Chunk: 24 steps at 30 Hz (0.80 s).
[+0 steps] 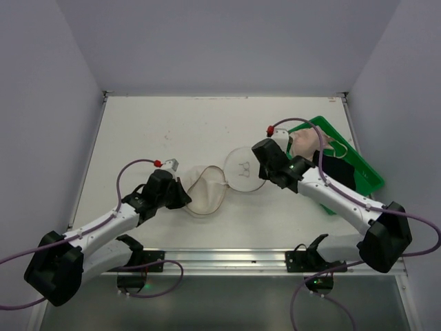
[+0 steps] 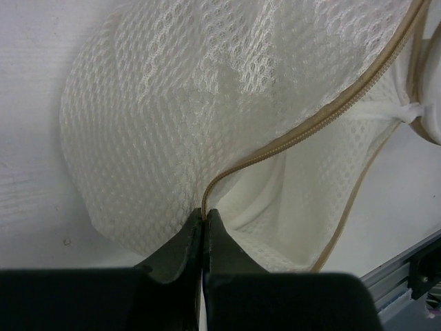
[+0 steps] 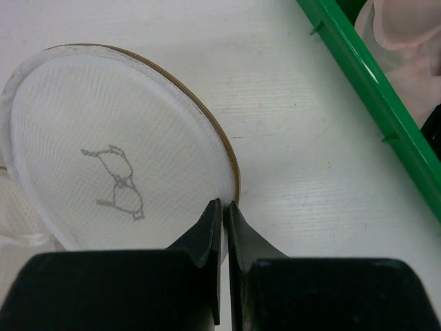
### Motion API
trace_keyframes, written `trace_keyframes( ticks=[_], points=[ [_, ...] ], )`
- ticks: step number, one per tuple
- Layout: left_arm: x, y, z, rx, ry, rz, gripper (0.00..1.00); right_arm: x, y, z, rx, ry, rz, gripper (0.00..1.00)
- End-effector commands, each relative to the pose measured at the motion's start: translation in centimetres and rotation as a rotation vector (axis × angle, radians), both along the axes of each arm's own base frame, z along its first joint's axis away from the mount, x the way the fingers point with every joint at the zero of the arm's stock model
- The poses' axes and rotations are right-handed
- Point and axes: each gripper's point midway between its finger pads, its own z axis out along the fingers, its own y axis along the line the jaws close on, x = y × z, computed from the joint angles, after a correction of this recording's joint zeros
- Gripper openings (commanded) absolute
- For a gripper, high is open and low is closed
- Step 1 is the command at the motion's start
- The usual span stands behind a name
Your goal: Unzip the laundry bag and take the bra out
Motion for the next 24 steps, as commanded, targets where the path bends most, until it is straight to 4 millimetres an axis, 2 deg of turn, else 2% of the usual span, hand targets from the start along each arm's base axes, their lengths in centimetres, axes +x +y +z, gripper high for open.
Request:
trace_keyframes(
  ticks=[1,2,3,4,6,7,8,9,10,11,12,13,14,18,22,24],
  points=[
    [0.9,-0.7,0.2,-0.028,-0.027,-0.007,0.01,-0.2,0.1,3.9,-0.143,-0.113,0.023,0.0],
    [1.0,-0.7,0.1,-0.027,-0.024,-0.007,0.01,0.0,0.7,4.9,-0.151,-0.137,0.028,0.0],
    [1.1,-0.8,-0.2,-0.024,-0.021,-0.006,0.01,-0.1,1.2,4.8,-0.185,-0.133,0.037,0.0],
    [1.1,-0.8,-0.3,-0.026,-0.017,-0.002,0.01,-0.4,1.6,5.8,-0.223,-0.157,0.032,0.0],
    [1.3,-0.9,-0.6,-0.024,-0.013,0.003,0.01,-0.3,2.3,5.1,-0.304,-0.14,0.028,0.0],
    [1.2,-0.9,-0.7,-0.026,-0.009,0.005,0.01,-1.2,2.7,4.9,-0.363,-0.12,0.054,0.0],
    [1.2,-0.9,-0.8,-0.026,-0.005,0.005,0.01,-0.7,3.3,6.0,-0.368,-0.156,0.019,0.0],
    [1.3,-1.0,-1.0,-0.029,-0.005,0.007,0.01,-0.8,3.7,5.9,-0.395,-0.153,0.015,0.0],
    [1.1,-1.0,-1.2,-0.033,0.004,0.009,0.01,-1.5,4.2,4.6,-0.483,-0.114,0.041,0.0],
    [1.1,-1.1,-1.3,-0.038,0.007,0.01,0.01,-1.1,5.1,5.4,-0.473,-0.14,0.019,0.0],
    [0.9,-1.1,-1.6,-0.038,0.018,0.008,0.01,-1.2,5.7,5.3,-0.495,-0.14,0.021,0.0],
    [0.8,-1.2,-1.7,-0.045,0.025,0.007,0.01,-1.8,6.1,4.2,-0.574,-0.109,0.045,0.0],
    [1.2,-1.5,-1.4,-0.06,0.004,0.005,0.01,-1.5,7.1,4.7,-0.548,-0.131,0.025,0.0],
    [1.2,-1.5,-1.3,-0.073,-0.001,0.01,0.01,-2.0,9.5,4.3,-0.582,-0.138,0.062,0.0],
    [1.1,-1.8,-1.4,-0.095,0.003,0.006,0.0,-2.9,13.7,4.5,-0.526,-0.156,0.178,0.0],
    [1.0,-1.9,-1.5,-0.101,0.004,0.003,0.0,-3.4,15.0,4.5,-0.48,-0.152,0.215,0.0]
  ],
)
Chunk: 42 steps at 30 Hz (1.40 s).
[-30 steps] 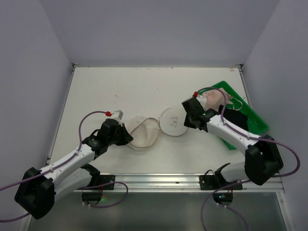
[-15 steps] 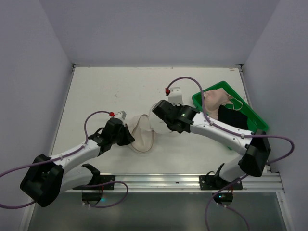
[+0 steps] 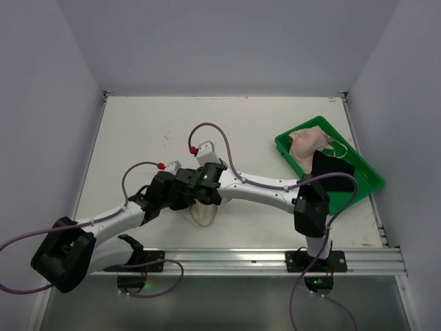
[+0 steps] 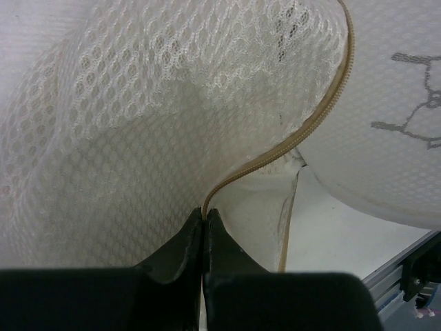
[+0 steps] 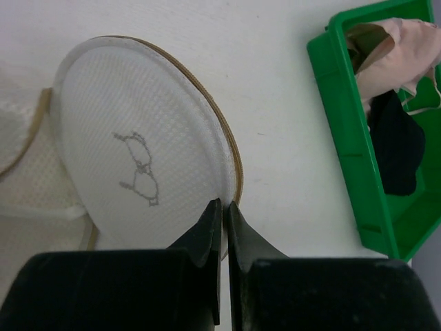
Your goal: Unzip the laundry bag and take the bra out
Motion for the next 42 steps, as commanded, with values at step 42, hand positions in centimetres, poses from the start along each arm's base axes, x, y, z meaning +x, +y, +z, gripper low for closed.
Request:
trace_keyframes(
  ticks=[42],
  points=[
    [-0.3,4.0,0.2,0.037,-0.053,0.142,0.25,-6.1,15.0,-6.5,0.672,0.372,0.552,0.0]
  ],
)
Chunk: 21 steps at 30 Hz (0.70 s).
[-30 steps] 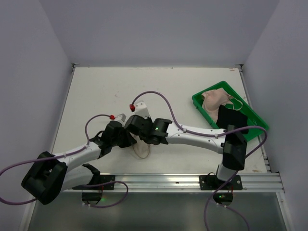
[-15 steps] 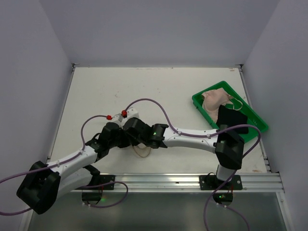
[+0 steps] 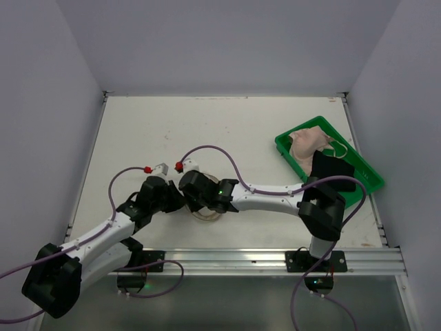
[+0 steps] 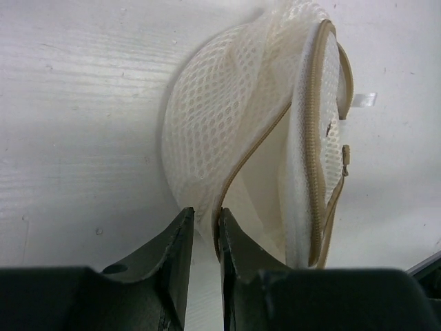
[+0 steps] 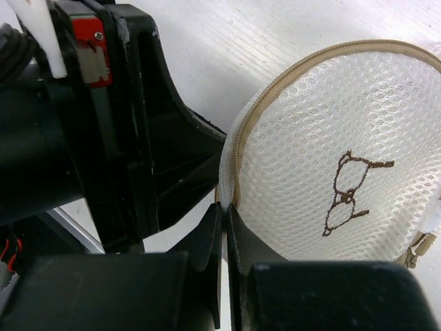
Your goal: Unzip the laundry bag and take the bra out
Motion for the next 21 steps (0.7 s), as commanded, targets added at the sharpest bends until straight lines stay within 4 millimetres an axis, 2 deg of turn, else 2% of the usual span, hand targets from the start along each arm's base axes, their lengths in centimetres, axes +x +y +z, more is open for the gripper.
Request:
trace_keyframes(
  ticks=[1,6,10,15,21],
  points=[
    [0.2,1.1,-1.0,0.039,0.004,0.029,0.25,-0.1,0.5,0.2,0.029,0.007,0.028,0.0],
    [0.9,0.4,-1.7,0.035,0.021,0.016,0.24,-0.2,0.7,-0.2,0.028,0.018,0.038,0.0],
    [0.7,0.3,-2.2,0.039,0.049,0.01,0.24,0.1,0.4,-1.6,0.011,0.053,0.028,0.0],
    [0.4,0.5,-1.8,0.02,0.023,0.025,0.24,0.7,0.1,-4.0,0.004,0.134,0.009,0.0],
    [0.2,0.3,-1.2,0.001,0.018,0.017,0.28,0.6,0.8,-5.1,0.04,0.186,0.033,0.03]
  ],
)
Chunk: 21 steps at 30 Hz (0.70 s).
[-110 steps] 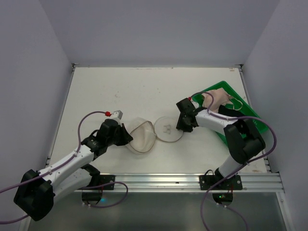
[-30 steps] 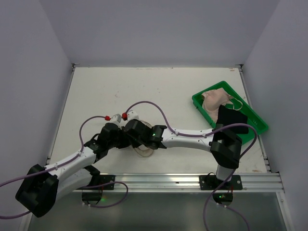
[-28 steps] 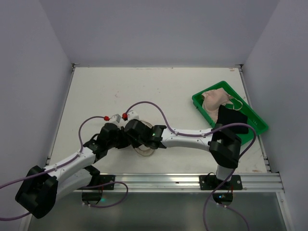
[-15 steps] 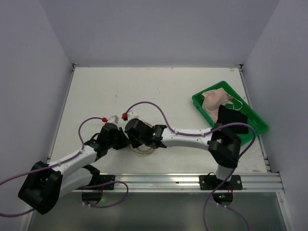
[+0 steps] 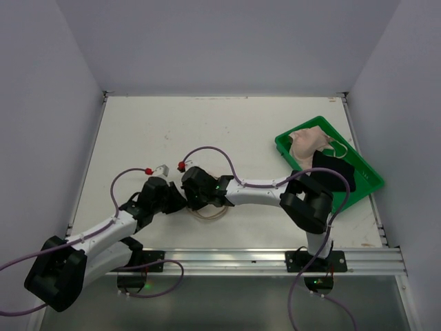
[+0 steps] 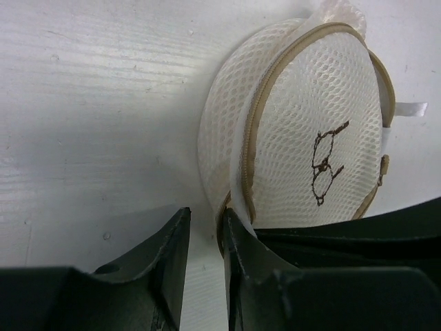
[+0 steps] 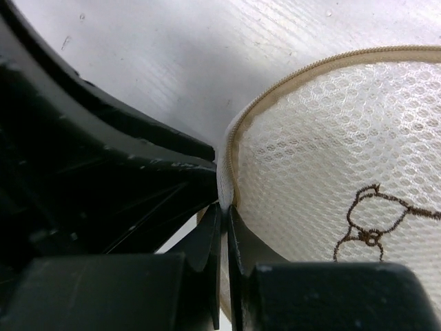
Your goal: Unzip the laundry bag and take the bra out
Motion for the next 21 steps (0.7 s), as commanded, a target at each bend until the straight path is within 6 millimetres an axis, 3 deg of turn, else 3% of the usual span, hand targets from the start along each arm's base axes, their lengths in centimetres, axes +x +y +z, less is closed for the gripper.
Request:
trace_keyframes(
  ticks=[1,9,12,16,21],
  points=[
    [0.0,0.3,0.2,-0.005,-0.009,0.009,0.3,-0.3,0.4,-0.9,0.038,0.059,0.007,0.04],
    [0.1,2.4,1.8,0.08,-0.032,0.053,0.45,0.5,-0.7,-2.3,0.089,0.142,-0.027,0.09],
    [0.3,3.4,2.7,0.103,-0.053,0.082,0.51,0.6,-0.7,-1.7,0.098,0.136,-0.022,0.14],
    [0.4,3.6,4.1,0.097,-0.082,0.089,0.53,0.8,-0.7,0.3,0.111,0.112,-0.015,0.24],
    [0.7,3.4,5.9,0.079,-0.111,0.081,0.62,1.2,-1.4,4.5,0.142,0.044,-0.024,0.39]
  ],
)
